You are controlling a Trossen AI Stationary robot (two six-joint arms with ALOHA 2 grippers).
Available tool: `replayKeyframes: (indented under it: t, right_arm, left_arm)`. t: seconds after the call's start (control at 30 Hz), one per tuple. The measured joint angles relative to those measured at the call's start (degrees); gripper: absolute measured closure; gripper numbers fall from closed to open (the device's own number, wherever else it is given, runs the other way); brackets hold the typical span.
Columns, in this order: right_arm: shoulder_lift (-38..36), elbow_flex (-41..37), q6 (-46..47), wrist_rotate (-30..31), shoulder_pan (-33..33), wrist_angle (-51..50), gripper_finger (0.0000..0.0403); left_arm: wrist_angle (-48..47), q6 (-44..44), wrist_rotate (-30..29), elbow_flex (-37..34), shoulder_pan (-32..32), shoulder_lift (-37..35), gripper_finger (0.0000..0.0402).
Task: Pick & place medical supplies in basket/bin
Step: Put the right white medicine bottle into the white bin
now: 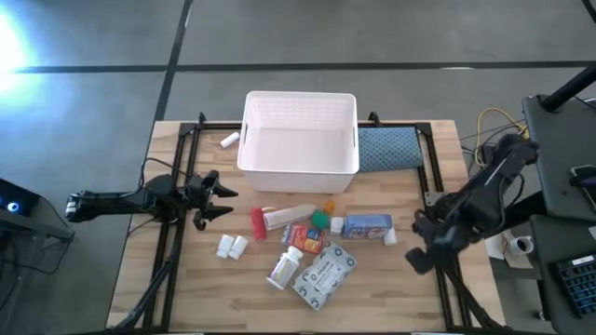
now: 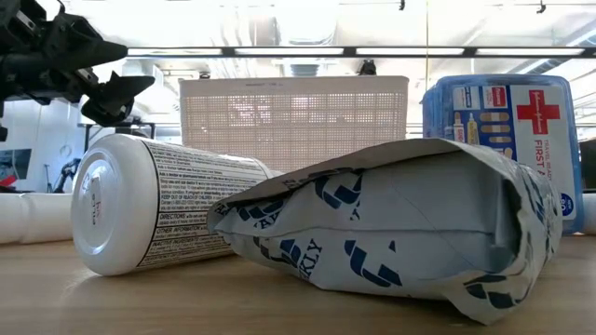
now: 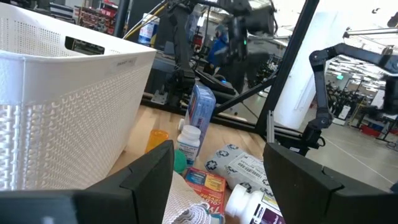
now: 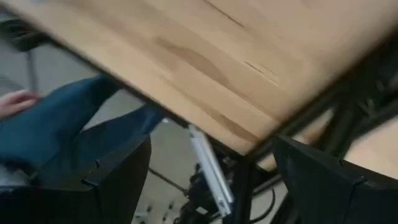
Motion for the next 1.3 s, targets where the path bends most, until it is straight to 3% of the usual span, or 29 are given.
replayKeyframes:
  t: [0.17,0.33,0.7,0.97,1.3]
  right_arm:
    - [1.65,-6.12,14.68,4.43,7.17,2.25,0.0077]
    - [5.12,-10.80,22.07,11.67,7.98,2.50,0.0077]
    - [16.41,-13.41,19.32,16.51,-1.23,2.82,0.0077]
    - [16.88,-13.43,18.33,25.78,-8.41,3.23,0.0077]
    - [20.34,-13.51,8.39,23.15,-13.85,4.01,0.0077]
  left_arm:
    - [0.02,0.00,0.01,-0.01,0.00,-0.01,0.0173]
    - [0.01,-0.01,0.01,0.01,0.00,0.01,0.0173]
    - [0.02,-0.01,0.01,0.01,0.02,-0.01,0.0173]
    - [0.02,0.00,0.01,-0.01,0.00,0.00,0.0173]
    - [0.02,0.00,0.01,0.00,0.00,-0.01,0.0173]
